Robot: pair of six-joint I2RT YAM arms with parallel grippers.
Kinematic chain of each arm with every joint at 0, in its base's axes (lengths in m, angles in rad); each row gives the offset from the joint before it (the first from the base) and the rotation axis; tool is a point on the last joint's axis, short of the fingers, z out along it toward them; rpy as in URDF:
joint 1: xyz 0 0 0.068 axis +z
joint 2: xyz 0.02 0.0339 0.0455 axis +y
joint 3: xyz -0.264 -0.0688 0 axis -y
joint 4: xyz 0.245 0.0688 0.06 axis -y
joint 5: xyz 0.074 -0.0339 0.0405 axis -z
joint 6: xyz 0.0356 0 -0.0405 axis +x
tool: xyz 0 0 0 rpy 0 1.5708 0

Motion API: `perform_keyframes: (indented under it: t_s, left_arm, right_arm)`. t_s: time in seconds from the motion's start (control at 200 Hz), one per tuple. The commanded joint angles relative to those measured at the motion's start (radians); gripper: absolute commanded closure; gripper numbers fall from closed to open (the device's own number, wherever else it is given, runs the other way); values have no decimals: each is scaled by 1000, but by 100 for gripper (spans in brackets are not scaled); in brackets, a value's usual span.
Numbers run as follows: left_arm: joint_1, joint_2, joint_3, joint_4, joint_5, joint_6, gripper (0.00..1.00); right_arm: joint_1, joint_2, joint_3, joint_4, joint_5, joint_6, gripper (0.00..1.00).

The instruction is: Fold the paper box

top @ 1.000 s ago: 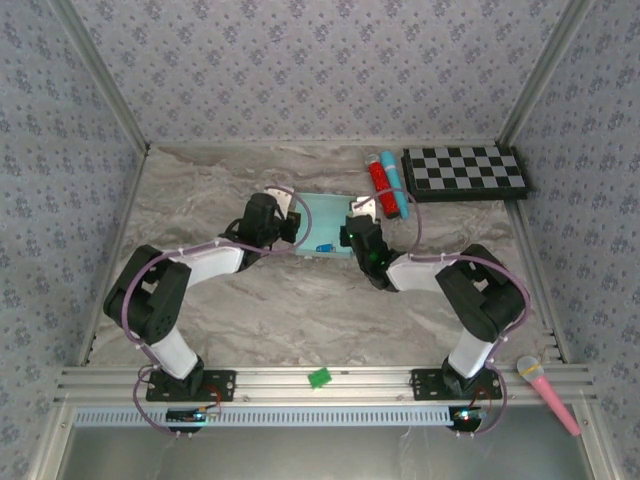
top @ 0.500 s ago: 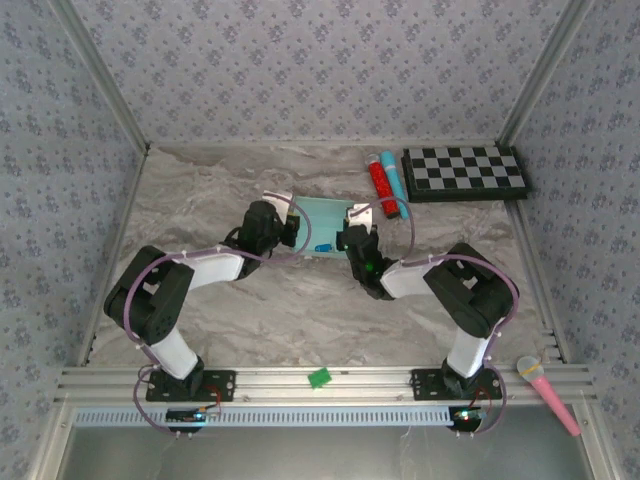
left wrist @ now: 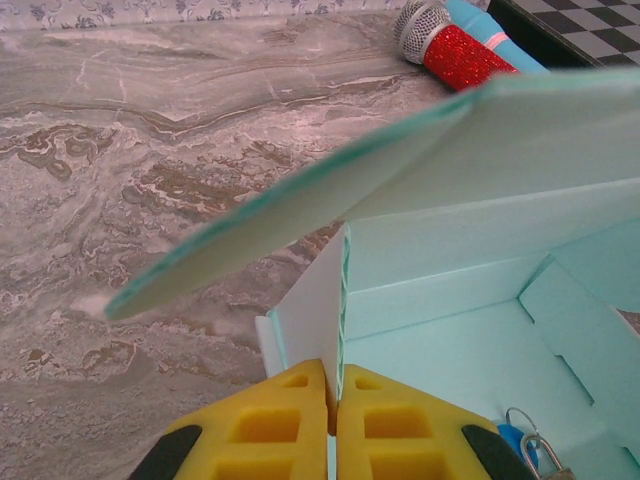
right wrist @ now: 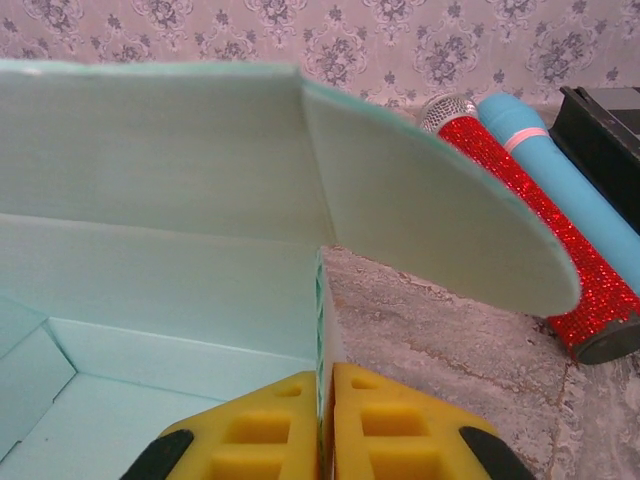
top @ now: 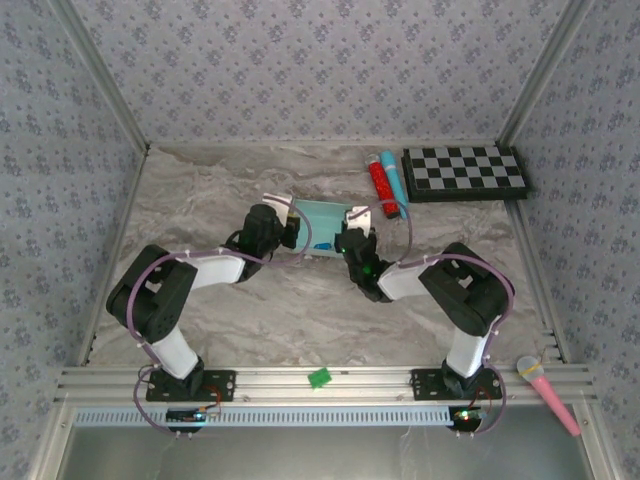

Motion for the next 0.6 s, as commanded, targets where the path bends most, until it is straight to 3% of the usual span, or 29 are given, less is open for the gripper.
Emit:
perform_keyframes:
  t_s: [0.0, 0.595]
  left_arm:
    - [-29, 19, -20, 2, 56, -24, 91]
    - [-41, -1, -99, 50, 22, -26, 90]
  right_arm:
    - [35, 24, -4, 20, -2, 34, 88]
    - [90, 42, -15, 17, 76, 41, 85]
